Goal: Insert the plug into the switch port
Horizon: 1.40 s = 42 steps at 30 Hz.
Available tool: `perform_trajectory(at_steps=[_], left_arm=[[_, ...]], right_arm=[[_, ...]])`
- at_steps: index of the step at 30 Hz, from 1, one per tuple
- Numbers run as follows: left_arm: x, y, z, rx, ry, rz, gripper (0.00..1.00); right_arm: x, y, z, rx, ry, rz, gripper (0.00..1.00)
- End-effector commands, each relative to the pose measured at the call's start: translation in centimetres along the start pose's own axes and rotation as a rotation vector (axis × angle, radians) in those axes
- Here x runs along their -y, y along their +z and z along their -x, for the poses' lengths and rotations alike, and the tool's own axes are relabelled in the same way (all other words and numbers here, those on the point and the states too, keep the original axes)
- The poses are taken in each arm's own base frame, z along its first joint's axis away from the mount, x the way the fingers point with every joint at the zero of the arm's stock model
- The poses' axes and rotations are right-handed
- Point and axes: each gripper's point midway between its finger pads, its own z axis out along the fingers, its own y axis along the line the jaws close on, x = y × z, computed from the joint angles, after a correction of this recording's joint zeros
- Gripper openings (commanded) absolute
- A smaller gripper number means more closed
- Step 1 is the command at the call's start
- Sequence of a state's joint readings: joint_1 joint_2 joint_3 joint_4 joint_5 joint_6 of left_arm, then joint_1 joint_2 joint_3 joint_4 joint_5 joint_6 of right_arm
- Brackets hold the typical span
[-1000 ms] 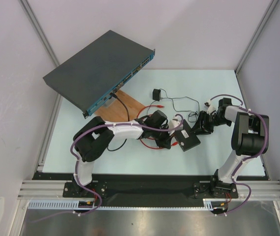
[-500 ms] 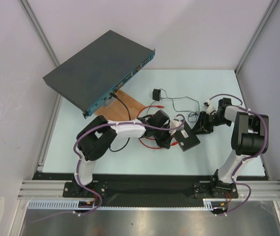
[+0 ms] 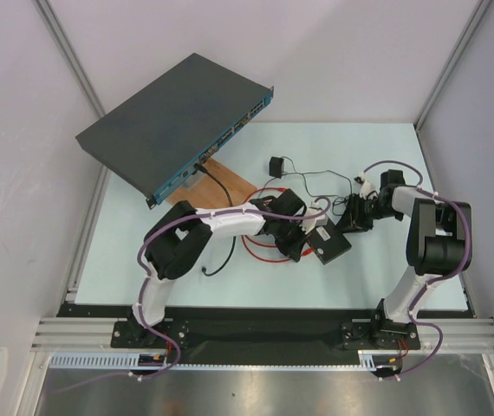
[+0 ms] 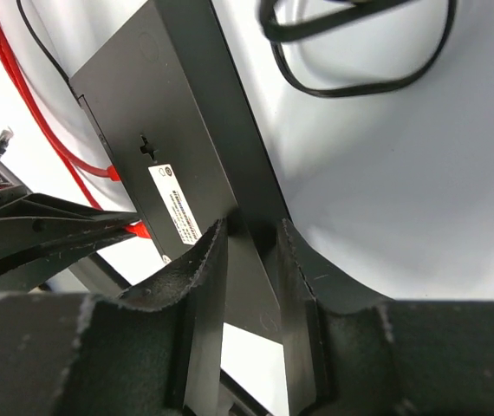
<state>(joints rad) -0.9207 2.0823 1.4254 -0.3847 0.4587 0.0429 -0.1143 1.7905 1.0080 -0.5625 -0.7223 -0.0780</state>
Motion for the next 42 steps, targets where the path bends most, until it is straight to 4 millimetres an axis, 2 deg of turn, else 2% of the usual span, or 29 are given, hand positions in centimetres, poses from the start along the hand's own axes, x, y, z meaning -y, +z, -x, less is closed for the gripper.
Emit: perform_trajectory(at_steps=[1, 6, 11, 15, 19, 22, 24, 29, 30, 31, 33, 34, 35, 37, 38, 39, 40, 41, 42], left_arm=[[-0.9, 0.0, 9.0, 0.282, 0.119, 0.056, 0.00], [-1.1, -0.6, 10.8, 0.336, 0.080, 0.073, 0.00], [-1.9, -1.3, 12.4, 0.380, 0.018, 0.112, 0.00], [-2.1, -1.5, 12.8, 0.384, 0.031, 0.117, 0.00], [-2.8, -1.7, 12.2, 0.354, 0.070, 0.129, 0.01], [-3.7, -1.9, 10.5, 0.297, 0.104, 0.141, 0.02], [-4.2, -2.7, 9.8, 0.276, 0.122, 0.142, 0.04], [-3.6, -3.9, 6.9, 0.178, 0.249, 0.060, 0.11], [-3.2, -4.7, 6.8, 0.177, 0.269, 0.053, 0.14], [-3.2, -4.6, 6.1, 0.159, 0.299, 0.047, 0.16], [-2.7, -5.3, 5.9, 0.153, 0.322, 0.036, 0.22], [-2.5, -5.5, 5.4, 0.132, 0.328, 0.029, 0.26], [-2.4, -5.7, 5.2, 0.123, 0.332, 0.027, 0.34], [-1.9, -6.7, 5.4, 0.118, 0.364, 0.025, 0.48], [-1.6, -7.2, 5.0, 0.103, 0.368, 0.018, 0.54], [-1.3, -7.8, 5.2, 0.107, 0.376, 0.018, 0.64], [-0.8, -8.9, 5.7, 0.125, 0.399, 0.021, 0.67], [-0.2, -9.6, 5.8, 0.130, 0.405, 0.009, 0.74], [0.1, -10.4, 6.3, 0.146, 0.415, 0.010, 0.77]], right_arm=[[-5.0, 0.9, -5.6, -0.191, 0.136, 0.158, 0.27], [-5.4, 1.2, -6.3, -0.206, 0.130, 0.169, 0.23], [-5.9, 1.0, -7.0, -0.213, 0.156, 0.179, 0.15], [-5.9, 0.9, -6.8, -0.207, 0.154, 0.173, 0.14], [-5.5, 0.8, -6.3, -0.201, 0.155, 0.162, 0.14], [-4.8, 0.4, -5.9, -0.179, 0.175, 0.163, 0.16], [-4.6, 0.1, -5.8, -0.169, 0.178, 0.160, 0.18], [-4.8, -0.4, -5.9, -0.155, 0.180, 0.168, 0.27], [-5.0, -0.5, -5.9, -0.152, 0.180, 0.179, 0.31], [-5.1, -0.5, -6.2, -0.153, 0.182, 0.185, 0.32], [-5.3, -0.6, -6.2, -0.153, 0.166, 0.198, 0.35], [-5.5, -0.8, -5.8, -0.142, 0.149, 0.202, 0.36], [-5.7, -1.0, -5.5, -0.136, 0.142, 0.210, 0.41], [-5.9, -1.5, -4.9, -0.118, 0.133, 0.223, 0.44], [-6.3, -2.1, -4.2, -0.095, 0.120, 0.238, 0.46], [-6.1, -2.8, -3.4, -0.063, 0.118, 0.243, 0.53], [-6.3, -3.4, -2.8, -0.039, 0.106, 0.251, 0.57], [-6.7, -4.5, -1.2, 0.010, 0.076, 0.258, 0.62], [-6.6, -5.5, -0.1, 0.052, 0.064, 0.258, 0.71]])
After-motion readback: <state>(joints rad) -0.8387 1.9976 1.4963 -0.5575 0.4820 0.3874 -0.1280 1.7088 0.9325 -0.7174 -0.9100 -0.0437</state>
